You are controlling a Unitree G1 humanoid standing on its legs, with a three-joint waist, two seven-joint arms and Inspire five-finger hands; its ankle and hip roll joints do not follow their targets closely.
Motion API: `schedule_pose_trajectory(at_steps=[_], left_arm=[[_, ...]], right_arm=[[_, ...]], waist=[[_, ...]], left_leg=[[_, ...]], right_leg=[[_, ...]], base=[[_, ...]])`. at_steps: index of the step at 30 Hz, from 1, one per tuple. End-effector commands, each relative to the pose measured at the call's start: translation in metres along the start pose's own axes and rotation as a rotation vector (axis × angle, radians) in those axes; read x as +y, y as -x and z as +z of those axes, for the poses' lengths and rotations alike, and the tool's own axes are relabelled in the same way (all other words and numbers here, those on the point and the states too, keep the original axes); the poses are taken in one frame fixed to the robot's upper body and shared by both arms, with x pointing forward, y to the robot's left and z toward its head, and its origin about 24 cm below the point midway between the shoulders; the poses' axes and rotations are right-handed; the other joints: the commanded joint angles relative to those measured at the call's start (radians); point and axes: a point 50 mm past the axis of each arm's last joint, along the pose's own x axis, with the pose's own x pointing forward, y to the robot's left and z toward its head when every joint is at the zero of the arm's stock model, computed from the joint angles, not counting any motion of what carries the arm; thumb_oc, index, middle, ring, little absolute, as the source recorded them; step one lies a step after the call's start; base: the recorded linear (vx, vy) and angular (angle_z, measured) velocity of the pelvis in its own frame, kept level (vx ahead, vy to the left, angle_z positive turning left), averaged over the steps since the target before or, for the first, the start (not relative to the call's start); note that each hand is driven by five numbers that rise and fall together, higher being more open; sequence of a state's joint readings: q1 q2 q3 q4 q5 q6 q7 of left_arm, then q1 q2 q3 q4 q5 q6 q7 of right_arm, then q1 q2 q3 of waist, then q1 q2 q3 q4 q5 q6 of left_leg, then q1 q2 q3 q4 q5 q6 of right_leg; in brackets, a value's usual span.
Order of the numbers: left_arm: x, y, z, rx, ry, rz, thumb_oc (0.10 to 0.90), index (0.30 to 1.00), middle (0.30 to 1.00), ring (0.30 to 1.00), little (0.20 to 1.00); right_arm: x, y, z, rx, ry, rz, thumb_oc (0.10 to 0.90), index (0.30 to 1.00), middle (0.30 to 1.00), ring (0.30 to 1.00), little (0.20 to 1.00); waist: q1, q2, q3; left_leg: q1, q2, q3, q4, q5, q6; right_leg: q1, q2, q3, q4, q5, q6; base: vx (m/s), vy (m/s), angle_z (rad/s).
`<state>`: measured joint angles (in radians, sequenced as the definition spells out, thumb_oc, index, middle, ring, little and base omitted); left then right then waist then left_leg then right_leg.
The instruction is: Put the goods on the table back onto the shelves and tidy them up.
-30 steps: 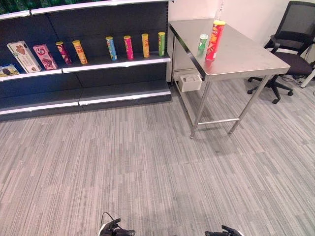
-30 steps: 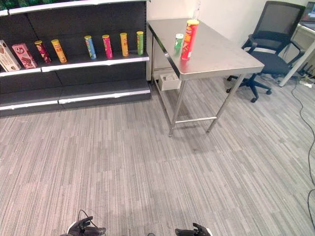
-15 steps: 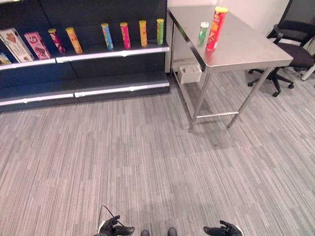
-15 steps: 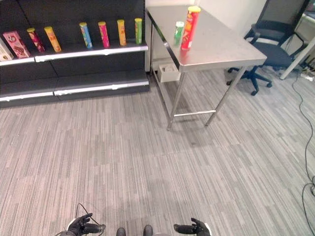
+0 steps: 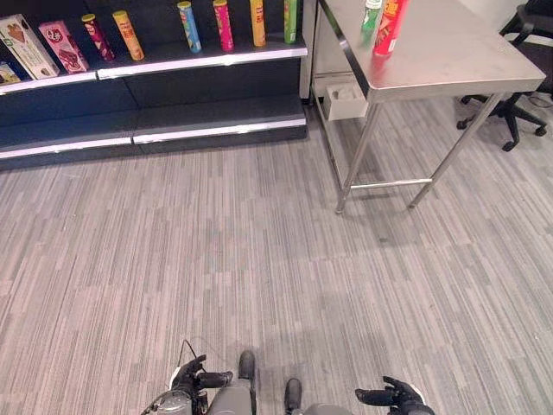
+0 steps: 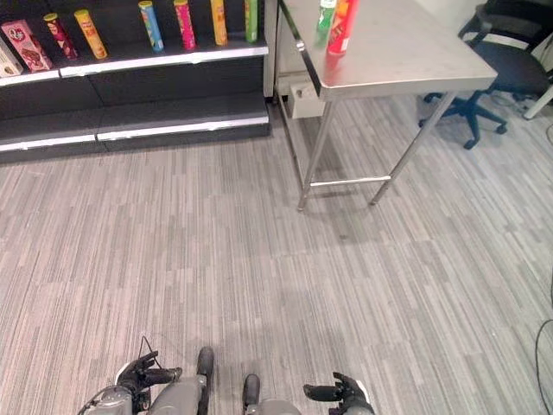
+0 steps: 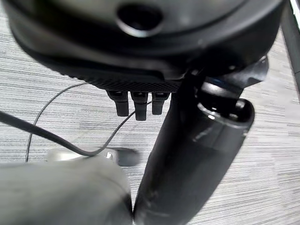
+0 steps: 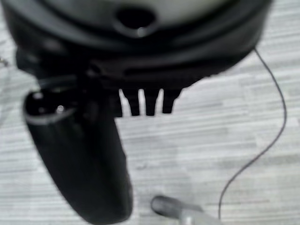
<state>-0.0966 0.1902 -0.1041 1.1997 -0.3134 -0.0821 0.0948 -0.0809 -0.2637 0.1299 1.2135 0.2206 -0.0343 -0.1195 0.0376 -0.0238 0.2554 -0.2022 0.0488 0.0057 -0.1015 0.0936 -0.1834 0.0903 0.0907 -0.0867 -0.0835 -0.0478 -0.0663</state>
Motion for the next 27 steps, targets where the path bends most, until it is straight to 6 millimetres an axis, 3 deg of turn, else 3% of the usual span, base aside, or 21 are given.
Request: schedule_pose_trajectory(at_steps=[1,3,4,5,7,8,10,11,13,14,16,17,18,23,25,27], left_arm=[[-0.003,0.004,-0.013,0.001,-0.015,0.002,0.8,0.9,0.9,0.9,0.9],[-0.001,0.005,-0.019,0.021,-0.008,0.004,0.8,0.9,0.9,0.9,0.9],[0.003,0.007,-0.027,0.043,-0.006,0.017,0.8,0.9,0.9,0.9,0.9],[0.005,0.007,-0.027,0.045,0.002,0.029,0.8,0.9,0.9,0.9,0.9],[0.009,0.007,-0.027,0.046,-0.007,0.04,0.8,0.9,0.9,0.9,0.9],[0.013,0.004,-0.014,0.008,-0.013,0.041,0.8,0.9,0.9,0.9,0.9],[0.013,0.004,-0.014,0.008,-0.013,0.041,0.8,0.9,0.9,0.9,0.9],[0.016,0.002,-0.002,-0.025,-0.017,0.047,0.8,0.9,0.9,0.9,0.9],[0.018,0.001,0.005,-0.043,-0.021,0.053,0.8,0.9,0.9,0.9,0.9],[0.018,0.0,0.007,-0.05,-0.019,0.055,0.8,0.9,0.9,0.9,0.9],[0.016,0.0,0.009,-0.06,-0.021,0.049,0.8,0.9,0.9,0.9,0.9],[0.016,-0.001,0.013,-0.071,-0.036,0.045,0.8,0.9,0.9,0.9,0.9],[0.016,-0.001,0.013,-0.071,-0.036,0.045,0.8,0.9,0.9,0.9,0.9],[0.01,-0.001,0.009,-0.053,-0.1,0.014,0.8,0.9,0.9,0.9,0.9],[0.006,0.0,0.005,-0.047,-0.112,-0.006,0.8,0.9,0.9,0.9,0.9],[0.002,0.0,0.003,-0.044,-0.121,-0.018,0.8,0.9,0.9,0.9,0.9]], right_arm=[[-0.023,0.001,0.002,-0.046,0.004,-0.08,0.8,0.9,0.9,0.9,0.9],[-0.02,0.001,0.0,-0.038,0.009,-0.068,0.8,0.9,0.9,0.9,0.9],[-0.017,0.002,-0.007,-0.018,0.027,-0.056,0.8,0.9,0.9,0.9,0.9],[-0.016,0.002,-0.009,-0.014,0.022,-0.056,0.8,0.9,0.9,0.9,0.9],[-0.013,0.003,-0.012,-0.003,0.026,-0.041,0.8,0.9,0.9,0.9,0.9],[-0.01,0.003,-0.012,-0.002,0.045,-0.026,0.8,0.9,0.9,0.9,0.9],[-0.01,0.003,-0.012,-0.002,0.045,-0.026,0.8,0.9,0.9,0.9,0.9],[-0.011,0.002,-0.004,-0.025,0.038,-0.029,0.8,0.9,0.9,0.9,0.9],[-0.009,0.001,-0.001,-0.035,0.02,-0.032,0.8,0.9,0.9,0.9,0.9],[-0.007,0.001,-0.001,-0.035,0.016,-0.03,0.8,0.9,0.9,0.9,0.9],[-0.007,0.002,-0.002,-0.028,0.013,-0.03,0.8,0.9,0.9,0.9,0.9],[-0.008,0.001,-0.003,-0.024,0.012,-0.029,0.8,0.9,0.9,0.9,0.9],[-0.008,0.001,-0.003,-0.024,0.013,-0.029,0.8,0.9,0.9,0.9,0.9],[-0.011,0.003,-0.017,0.027,0.011,-0.035,0.8,0.9,0.9,0.9,0.9],[-0.014,0.005,-0.025,0.047,0.013,-0.044,0.8,0.9,0.9,0.9,0.9],[-0.015,0.006,-0.031,0.062,0.006,-0.049,0.8,0.9,0.9,0.9,0.9]], waist=[[0.028,-0.005,-0.06],[0.033,0.004,-0.078],[0.042,0.012,-0.094],[0.043,0.007,-0.102],[0.044,-0.01,-0.124],[0.044,-0.035,-0.126],[0.045,-0.032,-0.129],[0.032,-0.025,-0.108],[0.019,-0.008,-0.094],[0.017,0.004,-0.094],[-0.006,0.014,-0.093],[-0.029,0.017,-0.091],[-0.032,0.018,-0.086],[-0.097,-0.007,-0.075],[-0.103,-0.021,-0.078],[-0.102,-0.022,-0.089]], left_leg=[[-0.092,-0.003,0.095,0.052,0.002,0.05],[-0.061,0.005,0.117,0.018,0.017,0.052],[-0.048,0.004,0.103,0.033,0.084,0.05],[-0.042,0.0,0.103,0.038,0.096,0.051],[-0.017,-0.019,0.116,0.042,0.073,0.065],[0.03,-0.061,0.122,0.065,0.007,0.106],[0.026,-0.058,0.122,0.066,0.007,0.106],[0.061,-0.065,0.127,0.088,-0.036,0.138],[0.101,-0.059,0.13,0.084,-0.062,0.148],[0.123,-0.05,0.131,0.081,-0.075,0.149],[0.177,-0.055,0.117,0.065,-0.099,0.148],[0.214,-0.058,0.112,0.059,-0.123,0.148],[0.222,-0.058,0.109,0.057,-0.125,0.148],[0.366,-0.128,0.045,0.045,-0.22,0.158],[0.397,-0.141,0.024,0.056,-0.248,0.159],[0.409,-0.142,0.006,0.063,-0.27,0.165]], right_leg=[[0.105,-0.072,0.046,0.1,-0.167,0.186],[0.128,-0.066,0.064,0.096,-0.18,0.193],[0.152,-0.084,0.071,0.104,-0.19,0.203],[0.154,-0.102,0.072,0.111,-0.191,0.211],[0.152,-0.145,0.076,0.143,-0.165,0.24],[0.086,-0.196,0.102,0.321,-0.024,0.281],[0.082,-0.193,0.103,0.32,-0.022,0.28],[-0.021,-0.217,0.122,0.528,0.11,0.288],[-0.094,-0.232,0.102,0.601,0.142,0.262],[-0.13,-0.243,0.074,0.606,0.127,0.252],[-0.183,-0.229,0.026,0.523,0.048,0.242],[-0.244,-0.184,0.005,0.421,0.006,0.246],[-0.236,-0.185,0.002,0.421,0.002,0.247],[-0.301,-0.039,-0.003,0.076,0.083,0.292],[-0.285,-0.04,-0.043,0.053,0.102,0.295],[-0.257,-0.043,-0.034,0.032,0.109,0.282]], base=[[0.47,0.162,0.08],[0.41,0.17,-0.58],[0.45,0.213,-0.87],[0.61,0.279,-0.61],[0.54,0.252,-0.52],[0.47,0.222,-0.45],[0.24,0.145,-0.25],[0.27,0.202,-0.11],[0.32,0.196,-0.16],[0.33,0.124,0.05],[0.46,0.104,0.21],[0.39,0.055,0.05],[0.39,0.035,0.08],[0.4,0.013,0.35],[0.34,-0.05,0.73],[0.29,-0.078,0.56]])
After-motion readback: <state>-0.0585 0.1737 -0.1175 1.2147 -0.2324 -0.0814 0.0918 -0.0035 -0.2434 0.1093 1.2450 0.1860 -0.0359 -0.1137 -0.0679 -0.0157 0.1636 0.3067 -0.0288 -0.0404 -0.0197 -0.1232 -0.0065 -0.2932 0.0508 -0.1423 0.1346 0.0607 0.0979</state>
